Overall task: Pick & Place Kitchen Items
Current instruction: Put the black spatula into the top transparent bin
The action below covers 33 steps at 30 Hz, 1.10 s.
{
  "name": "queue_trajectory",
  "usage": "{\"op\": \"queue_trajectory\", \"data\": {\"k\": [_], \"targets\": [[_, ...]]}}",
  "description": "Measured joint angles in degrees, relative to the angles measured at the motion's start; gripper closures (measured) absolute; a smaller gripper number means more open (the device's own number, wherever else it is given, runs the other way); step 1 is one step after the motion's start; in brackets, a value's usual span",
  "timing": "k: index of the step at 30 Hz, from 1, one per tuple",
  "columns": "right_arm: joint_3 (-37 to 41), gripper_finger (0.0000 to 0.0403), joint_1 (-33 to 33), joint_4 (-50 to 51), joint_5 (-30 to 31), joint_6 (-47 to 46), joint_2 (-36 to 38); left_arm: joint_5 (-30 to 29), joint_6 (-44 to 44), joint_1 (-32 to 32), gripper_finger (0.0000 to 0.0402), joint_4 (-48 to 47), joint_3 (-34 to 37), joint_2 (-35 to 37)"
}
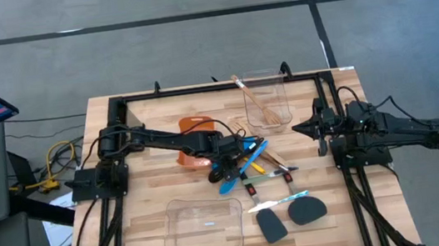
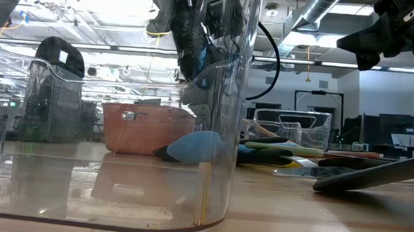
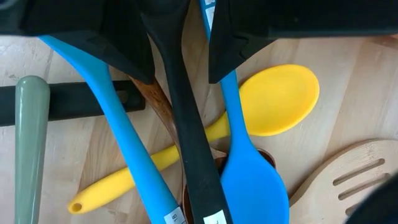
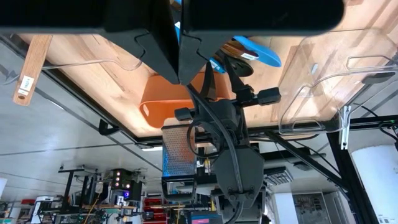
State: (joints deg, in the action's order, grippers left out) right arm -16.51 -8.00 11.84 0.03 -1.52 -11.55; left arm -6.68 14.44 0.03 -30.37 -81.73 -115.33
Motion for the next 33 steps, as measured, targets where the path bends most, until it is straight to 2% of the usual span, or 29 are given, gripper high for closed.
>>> {"op": "queue_trajectory", "data": {"k": [21, 33], "targets": [[0.0, 0.0402, -0.01, 0.0, 0.0, 0.0, -0.01, -0.07, 0.0, -0.02, 0.0262, -0.12, 0.03, -0.44], [0.0, 0.0402, 0.01, 0.0, 0.0, 0.0, 0.0, -0.25, 2.56, -0.07, 0.0262, 3.28, 6.05, -0.31]]}}
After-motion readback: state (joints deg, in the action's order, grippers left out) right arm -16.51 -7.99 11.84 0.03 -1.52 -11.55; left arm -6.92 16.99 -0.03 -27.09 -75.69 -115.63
